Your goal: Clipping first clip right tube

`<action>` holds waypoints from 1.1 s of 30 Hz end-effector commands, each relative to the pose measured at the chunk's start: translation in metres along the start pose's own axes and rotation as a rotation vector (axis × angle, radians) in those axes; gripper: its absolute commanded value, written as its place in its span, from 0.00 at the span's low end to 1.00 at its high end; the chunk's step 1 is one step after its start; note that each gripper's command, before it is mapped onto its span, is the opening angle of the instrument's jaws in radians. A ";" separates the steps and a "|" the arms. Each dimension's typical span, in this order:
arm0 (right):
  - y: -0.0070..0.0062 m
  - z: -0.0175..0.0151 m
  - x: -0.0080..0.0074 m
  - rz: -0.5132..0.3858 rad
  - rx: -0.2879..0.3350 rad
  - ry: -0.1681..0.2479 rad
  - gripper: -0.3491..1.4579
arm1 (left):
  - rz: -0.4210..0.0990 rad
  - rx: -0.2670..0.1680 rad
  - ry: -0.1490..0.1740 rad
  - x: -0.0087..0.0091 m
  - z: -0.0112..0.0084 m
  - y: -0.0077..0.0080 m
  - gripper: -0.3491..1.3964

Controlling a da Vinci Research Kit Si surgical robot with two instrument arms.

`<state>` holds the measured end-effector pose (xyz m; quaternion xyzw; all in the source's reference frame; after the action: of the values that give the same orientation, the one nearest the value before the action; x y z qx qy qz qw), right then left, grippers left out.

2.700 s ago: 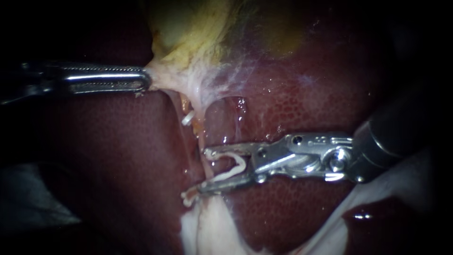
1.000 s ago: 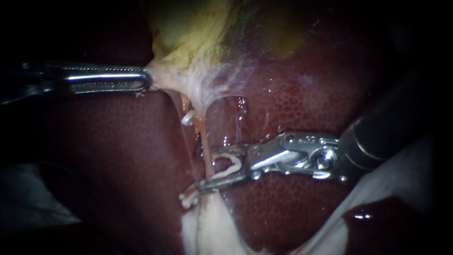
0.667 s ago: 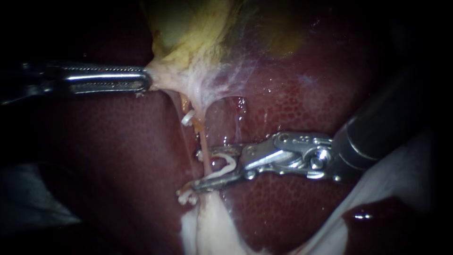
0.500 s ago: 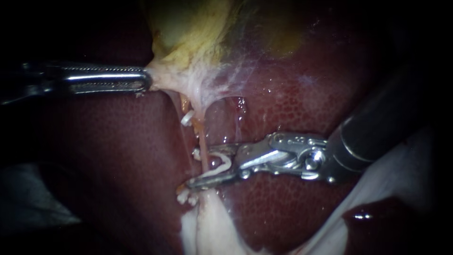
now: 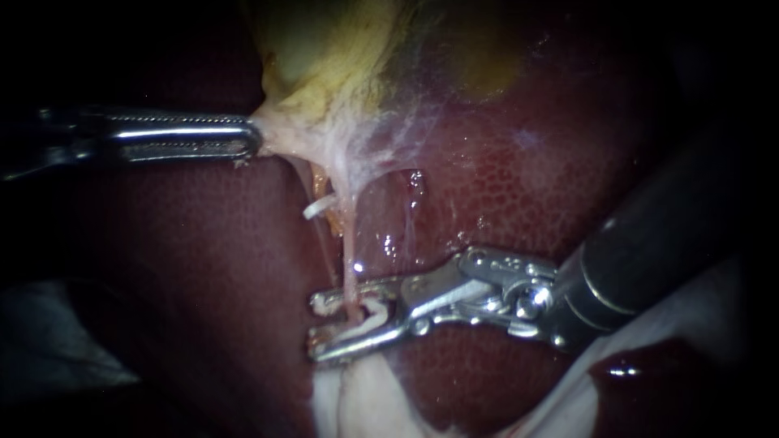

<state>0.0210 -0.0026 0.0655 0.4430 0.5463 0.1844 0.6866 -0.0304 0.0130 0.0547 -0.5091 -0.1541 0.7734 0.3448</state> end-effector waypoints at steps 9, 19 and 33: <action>-0.0004 -0.0009 0.0008 0.062 0.001 0.004 0.24 | 0.000 0.000 0.000 0.0000 0.0000 0.0000 0.00; -0.0007 -0.0016 0.0007 0.145 0.006 0.005 0.00 | 0.000 0.000 0.000 0.0000 0.0001 0.0000 0.00; -0.0009 -0.0018 0.0004 0.156 -0.003 -0.014 0.00 | 0.000 0.000 0.000 0.0000 0.0001 0.0000 0.00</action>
<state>0.0193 -0.0021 0.0645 0.4847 0.5048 0.2349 0.6746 -0.0305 0.0131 0.0547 -0.5092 -0.1540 0.7734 0.3448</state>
